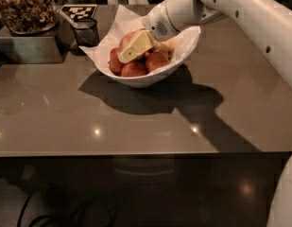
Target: Pick apple from white bowl
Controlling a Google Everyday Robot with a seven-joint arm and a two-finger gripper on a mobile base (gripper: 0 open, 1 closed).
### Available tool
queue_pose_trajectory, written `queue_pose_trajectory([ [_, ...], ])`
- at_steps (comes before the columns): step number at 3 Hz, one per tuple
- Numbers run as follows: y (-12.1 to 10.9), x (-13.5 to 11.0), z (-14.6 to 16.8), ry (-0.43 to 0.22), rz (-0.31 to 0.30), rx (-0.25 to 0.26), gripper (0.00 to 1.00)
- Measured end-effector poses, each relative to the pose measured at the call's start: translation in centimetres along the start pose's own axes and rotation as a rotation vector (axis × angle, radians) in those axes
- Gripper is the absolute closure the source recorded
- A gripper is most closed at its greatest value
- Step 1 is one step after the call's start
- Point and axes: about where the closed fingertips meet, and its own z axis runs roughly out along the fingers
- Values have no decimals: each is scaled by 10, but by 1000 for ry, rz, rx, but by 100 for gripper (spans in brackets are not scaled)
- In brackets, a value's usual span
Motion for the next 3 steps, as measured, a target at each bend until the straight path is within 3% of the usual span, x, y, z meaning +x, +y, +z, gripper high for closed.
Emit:
queue_pose_trajectory([
  [1, 0, 3, 2, 8, 11, -10, 6],
  [3, -5, 7, 0, 23, 17, -24, 48],
])
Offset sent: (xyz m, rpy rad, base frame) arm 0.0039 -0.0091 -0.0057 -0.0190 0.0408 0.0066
